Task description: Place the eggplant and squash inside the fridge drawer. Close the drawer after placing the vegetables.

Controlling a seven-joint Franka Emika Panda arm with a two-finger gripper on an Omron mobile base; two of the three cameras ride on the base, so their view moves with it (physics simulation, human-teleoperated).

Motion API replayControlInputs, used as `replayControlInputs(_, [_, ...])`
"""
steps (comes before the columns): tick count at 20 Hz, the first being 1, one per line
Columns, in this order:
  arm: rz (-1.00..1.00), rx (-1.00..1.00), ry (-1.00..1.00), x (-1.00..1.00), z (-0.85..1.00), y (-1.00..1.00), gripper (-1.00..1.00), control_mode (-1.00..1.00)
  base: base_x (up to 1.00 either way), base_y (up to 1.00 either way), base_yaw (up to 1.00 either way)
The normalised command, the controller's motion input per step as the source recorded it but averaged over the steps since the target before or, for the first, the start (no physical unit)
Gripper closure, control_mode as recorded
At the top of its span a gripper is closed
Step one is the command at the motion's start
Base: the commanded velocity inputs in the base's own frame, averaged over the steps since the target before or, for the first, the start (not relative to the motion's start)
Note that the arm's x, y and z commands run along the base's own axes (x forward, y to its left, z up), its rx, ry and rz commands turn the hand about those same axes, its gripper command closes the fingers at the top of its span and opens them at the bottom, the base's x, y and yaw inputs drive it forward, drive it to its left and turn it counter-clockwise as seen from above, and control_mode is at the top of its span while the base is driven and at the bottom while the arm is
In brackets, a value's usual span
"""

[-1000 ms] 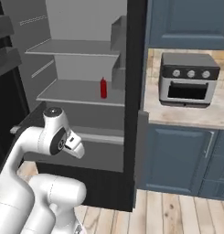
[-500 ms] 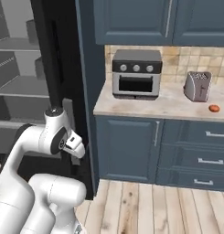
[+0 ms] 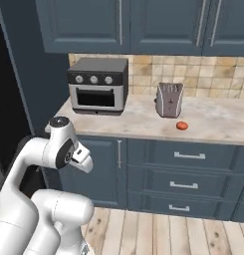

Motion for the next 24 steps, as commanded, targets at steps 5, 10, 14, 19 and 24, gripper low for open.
replayControlInputs(5, [0.0,0.0,0.0,0.0,0.0,0.0,-1.0,1.0,1.0,-1.0,0.0])
replayControlInputs(10, [0.0,0.0,0.0,0.0,0.0,0.0,-1.0,1.0,0.94,-1.0,0.02])
replayControlInputs(14, [0.0,0.0,0.0,0.0,0.0,0.0,-1.0,1.0,0.38,-0.92,0.06])
replayControlInputs(19, [0.02,0.0,0.06,0.5,-0.17,0.03,-1.0,-1.0,0.0,-0.02,0.0])
replayControlInputs(24, [0.21,0.0,0.15,0.99,0.0,-0.06,-1.0,-1.0,0.0,0.0,0.0])
